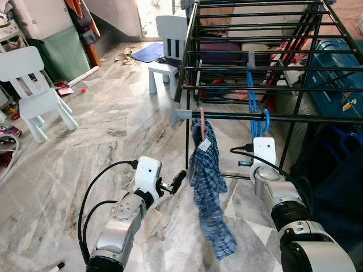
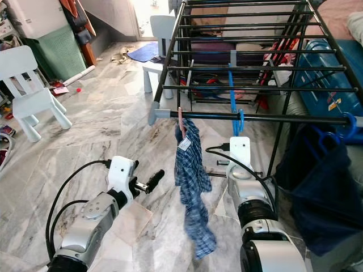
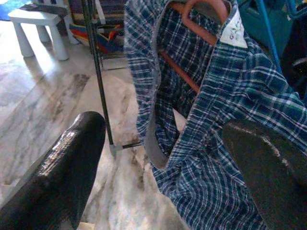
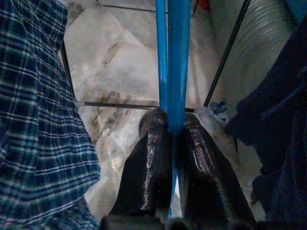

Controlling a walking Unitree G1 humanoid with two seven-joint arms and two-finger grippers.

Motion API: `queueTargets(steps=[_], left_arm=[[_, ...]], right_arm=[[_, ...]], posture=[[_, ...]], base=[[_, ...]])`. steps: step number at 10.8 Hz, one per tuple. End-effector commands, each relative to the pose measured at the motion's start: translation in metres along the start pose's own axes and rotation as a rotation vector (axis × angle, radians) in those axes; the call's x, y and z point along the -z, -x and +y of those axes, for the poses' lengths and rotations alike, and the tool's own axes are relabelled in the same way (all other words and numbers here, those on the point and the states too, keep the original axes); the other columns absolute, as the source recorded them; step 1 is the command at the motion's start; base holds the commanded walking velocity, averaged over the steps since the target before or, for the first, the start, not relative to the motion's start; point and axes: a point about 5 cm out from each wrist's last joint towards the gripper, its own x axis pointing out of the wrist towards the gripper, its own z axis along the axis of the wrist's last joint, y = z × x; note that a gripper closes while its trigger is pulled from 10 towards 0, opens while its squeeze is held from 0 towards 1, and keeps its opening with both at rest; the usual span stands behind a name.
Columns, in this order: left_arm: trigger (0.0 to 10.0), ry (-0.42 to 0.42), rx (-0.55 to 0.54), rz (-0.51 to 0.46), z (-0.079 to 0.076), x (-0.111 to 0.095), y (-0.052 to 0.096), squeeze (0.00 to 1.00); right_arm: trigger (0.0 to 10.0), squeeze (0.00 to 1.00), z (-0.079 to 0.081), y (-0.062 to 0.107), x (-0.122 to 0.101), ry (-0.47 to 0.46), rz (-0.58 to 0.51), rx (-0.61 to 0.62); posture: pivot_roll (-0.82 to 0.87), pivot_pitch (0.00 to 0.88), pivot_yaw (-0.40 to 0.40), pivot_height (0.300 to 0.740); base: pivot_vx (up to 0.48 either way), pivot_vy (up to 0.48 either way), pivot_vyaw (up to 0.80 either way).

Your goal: Hang hanger

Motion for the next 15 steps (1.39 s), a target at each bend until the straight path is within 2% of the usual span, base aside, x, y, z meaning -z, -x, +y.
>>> queueTargets(steps=[1, 2, 3, 5, 11, 15], left_arm=[[10.0, 0.002, -0.003, -0.02, 0.002, -0.004, 0.001, 0.0], [10.0, 0.011, -0.008, -0.015, 0.002, -0.002, 0.002, 0.0], [10.0, 0.022, -0.007, -0.015, 0.001, -0.002, 0.003, 0.0], [10.0, 0.035, 0.009, -0.018, -0.002, -0.001, 0.003, 0.0], [10.0, 0.032, 0.015, -0.007, -0.004, 0.001, 0.002, 0.0], [10.0, 0.015, 0.06, -0.038, -0.007, -0.002, 0.005, 0.0]], right_arm=[[10.0, 0.0, 0.005, 0.004, -0.017, 0.002, -0.081, -0.017], [10.0, 0.0, 0.0, 0.007, -0.02, -0.037, -0.125, 0.011], [10.0, 0.0, -0.003, 0.008, -0.017, -0.091, -0.106, 0.027], [10.0, 0.0, -0.004, 0.009, -0.014, -0.111, -0.085, 0.019], [10.0, 0.0, -0.006, 0.012, -0.016, -0.095, -0.082, 0.027], [10.0, 0.0, -0.004, 0.013, -0.017, -0.093, -0.089, 0.027]], posture=[[-0.07, 0.0, 0.058, 0.74], [-0.07, 0.003, 0.052, 0.74], [-0.07, 0.005, 0.049, 0.74], [-0.07, 0.01, 0.045, 0.74], [-0.08, 0.016, 0.039, 0.74], [-0.08, 0.022, 0.044, 0.74]], base=[[0.0, 0.0, 0.0], [0.0, 0.0, 0.0], [0.0, 0.0, 0.0], [0.0, 0.0, -0.67], [0.0, 0.445, -0.68], [0.0, 0.0, -0.1]])
